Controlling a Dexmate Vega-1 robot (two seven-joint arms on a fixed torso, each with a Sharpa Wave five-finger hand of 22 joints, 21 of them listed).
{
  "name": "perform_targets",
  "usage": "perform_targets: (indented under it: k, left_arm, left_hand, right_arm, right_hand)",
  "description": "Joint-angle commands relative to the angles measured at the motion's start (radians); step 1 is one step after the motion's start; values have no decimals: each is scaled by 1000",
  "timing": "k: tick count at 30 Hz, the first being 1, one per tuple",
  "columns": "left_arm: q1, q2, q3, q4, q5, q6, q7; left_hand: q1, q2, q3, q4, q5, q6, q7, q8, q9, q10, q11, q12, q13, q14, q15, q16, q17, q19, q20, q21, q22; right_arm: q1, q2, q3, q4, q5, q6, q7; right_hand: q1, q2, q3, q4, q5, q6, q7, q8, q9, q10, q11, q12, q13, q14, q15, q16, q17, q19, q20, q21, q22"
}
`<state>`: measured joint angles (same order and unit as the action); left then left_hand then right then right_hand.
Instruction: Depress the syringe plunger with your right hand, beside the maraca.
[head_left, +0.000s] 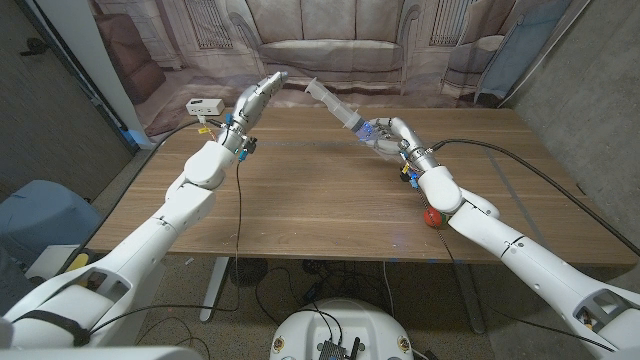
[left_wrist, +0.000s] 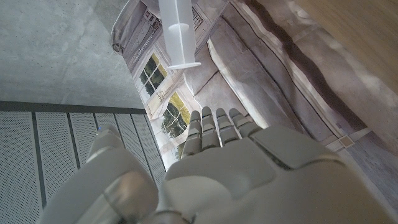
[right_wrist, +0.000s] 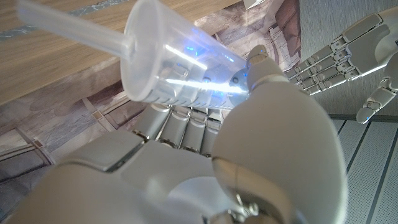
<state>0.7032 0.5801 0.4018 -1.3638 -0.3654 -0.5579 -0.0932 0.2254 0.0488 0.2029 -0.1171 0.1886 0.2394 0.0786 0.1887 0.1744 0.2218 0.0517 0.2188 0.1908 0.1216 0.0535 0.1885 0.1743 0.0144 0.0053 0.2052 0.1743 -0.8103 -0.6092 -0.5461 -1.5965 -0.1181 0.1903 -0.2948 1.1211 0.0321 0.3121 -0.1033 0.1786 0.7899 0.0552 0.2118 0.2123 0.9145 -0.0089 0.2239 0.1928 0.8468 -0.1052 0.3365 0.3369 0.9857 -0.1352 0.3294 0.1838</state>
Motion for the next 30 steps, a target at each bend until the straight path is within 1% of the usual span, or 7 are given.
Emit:
perform_targets:
  k: [1,14,16,24,25,26,30]
  left_arm:
    - [-41,-19,34,35,-8,-15,-62]
    - [-38,-12,39,21,12,-14,-55]
    - [-35,-10,38,17,33,-18,-37]
    - [-32,-4,44,5,71,-11,-14]
    - [-32,-4,45,6,72,-12,-15]
    - [-33,-4,47,7,73,-12,-17]
    - [-37,-4,54,8,91,-12,-12]
  left_hand:
    - [8,-1,2,-5,-3,9,-1,2,4,4,1,1,3,5,-5,1,3,5,-5,-2,3]
    - [9,-1,2,-5,-3,9,1,2,4,-1,0,-2,3,0,-5,-1,3,2,-3,-5,3]
    - [10,0,2,-5,-2,15,-9,3,4,1,-17,-2,3,-1,-11,-2,3,1,-1,-6,3]
    - [11,0,2,-5,-2,21,-16,4,4,2,-23,-3,3,-3,-19,-3,3,-6,5,-9,3]
    - [11,1,2,-5,-2,23,-19,5,4,3,-23,-3,3,-4,-19,-3,3,-7,6,-10,3]
    - [11,2,3,-5,-2,26,-23,6,4,2,-22,-3,3,-5,-22,-3,3,-7,7,-10,3]
    - [14,8,5,-4,-2,39,-30,9,4,3,-37,-3,3,-6,-25,-4,3,-9,7,-10,3]
  right_arm:
    - [0,2,-3,-7,8,-9,5]
    - [5,1,-6,-11,5,-3,10]
    - [5,2,-6,-9,5,0,8]
    - [0,7,-3,-3,9,13,0]
    - [0,7,-3,-3,8,13,-2]
    - [0,7,-2,-3,9,13,-1]
    - [-2,5,0,-4,10,17,0]
  right_hand:
    - [-21,156,109,101,5,119,-100,3,3,6,0,-3,5,8,-44,0,6,1,5,4,4]
    - [-20,155,110,100,5,121,-99,3,5,10,-4,-4,6,9,-45,-1,12,0,6,7,5]
    - [-20,155,111,100,5,121,-99,3,5,9,-1,-5,7,9,-44,-2,12,-1,7,8,5]
    - [-20,154,112,99,4,123,-97,3,5,12,0,-5,7,10,-40,-3,14,0,8,10,5]
    - [-20,154,112,98,4,123,-98,3,6,10,9,-6,7,10,-41,-3,15,0,9,11,5]
    - [-19,154,112,98,4,123,-98,3,6,11,7,-6,7,10,-41,-3,16,0,9,11,5]
    - [-19,154,113,98,4,122,-98,2,6,11,9,-7,7,11,-40,-4,17,-1,9,12,5]
